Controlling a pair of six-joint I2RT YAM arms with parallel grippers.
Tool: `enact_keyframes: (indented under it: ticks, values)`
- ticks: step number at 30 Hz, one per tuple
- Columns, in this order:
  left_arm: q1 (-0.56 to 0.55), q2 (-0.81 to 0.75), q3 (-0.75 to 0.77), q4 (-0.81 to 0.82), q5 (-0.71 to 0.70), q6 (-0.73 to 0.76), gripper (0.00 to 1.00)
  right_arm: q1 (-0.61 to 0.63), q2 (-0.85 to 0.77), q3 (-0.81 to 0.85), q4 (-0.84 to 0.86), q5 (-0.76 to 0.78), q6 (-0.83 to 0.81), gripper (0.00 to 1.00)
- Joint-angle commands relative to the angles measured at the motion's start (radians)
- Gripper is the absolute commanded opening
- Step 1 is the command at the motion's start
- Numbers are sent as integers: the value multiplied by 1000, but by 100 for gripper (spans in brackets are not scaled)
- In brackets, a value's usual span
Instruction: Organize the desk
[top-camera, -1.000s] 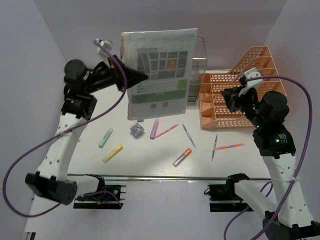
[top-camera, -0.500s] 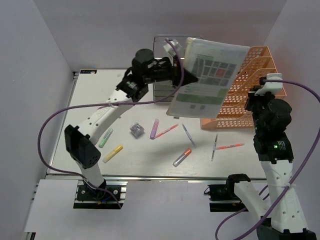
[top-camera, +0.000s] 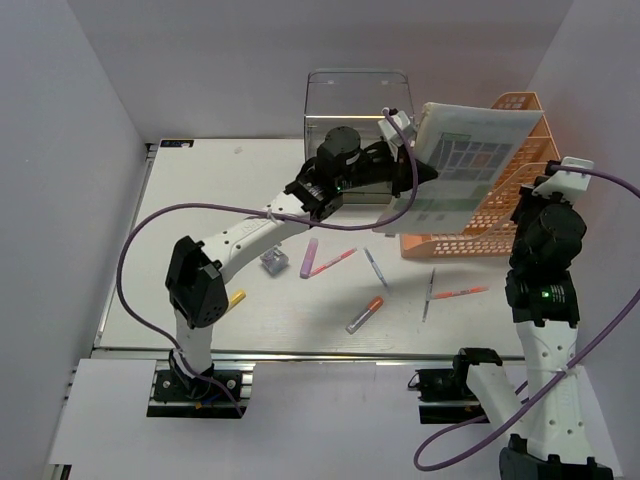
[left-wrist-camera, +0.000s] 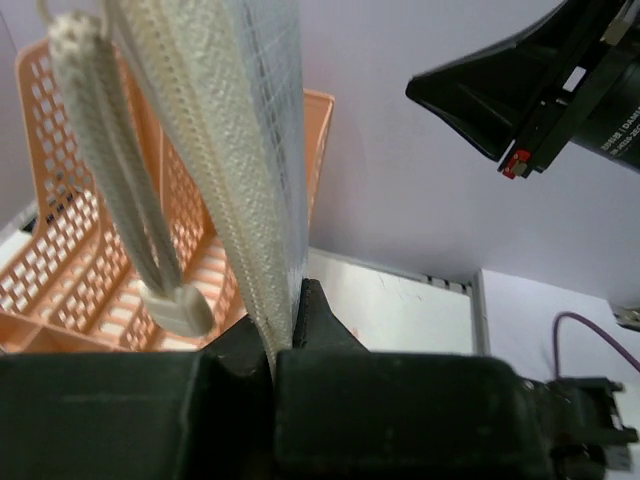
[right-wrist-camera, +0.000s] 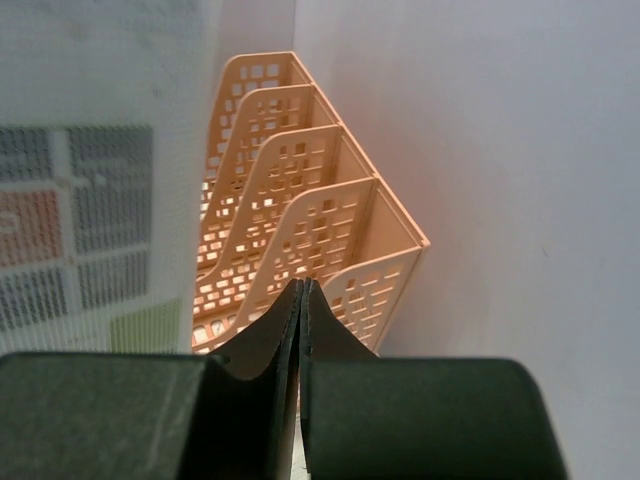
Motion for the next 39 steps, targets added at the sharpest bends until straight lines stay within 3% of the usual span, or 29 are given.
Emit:
enact_keyframes:
  ticks: [1,13,18,33,39]
  values:
    - [-3,-29,5,199,-34,30,0,-30,5,33,45,2,24,0]
    - [-3,141,51,451,14,1,0,-27,36,154,-39,-154,45,0]
    - [-3,193,60,564,31,-61,0,-21,25,170,-142,-477,50,0]
    - [-40,362,244,593,-4,-62,0,-9,-62,-19,-158,-875,-4,0]
    - [-40,429,275,662,-44,-90,0,-10,-169,-114,-75,-911,-77,0]
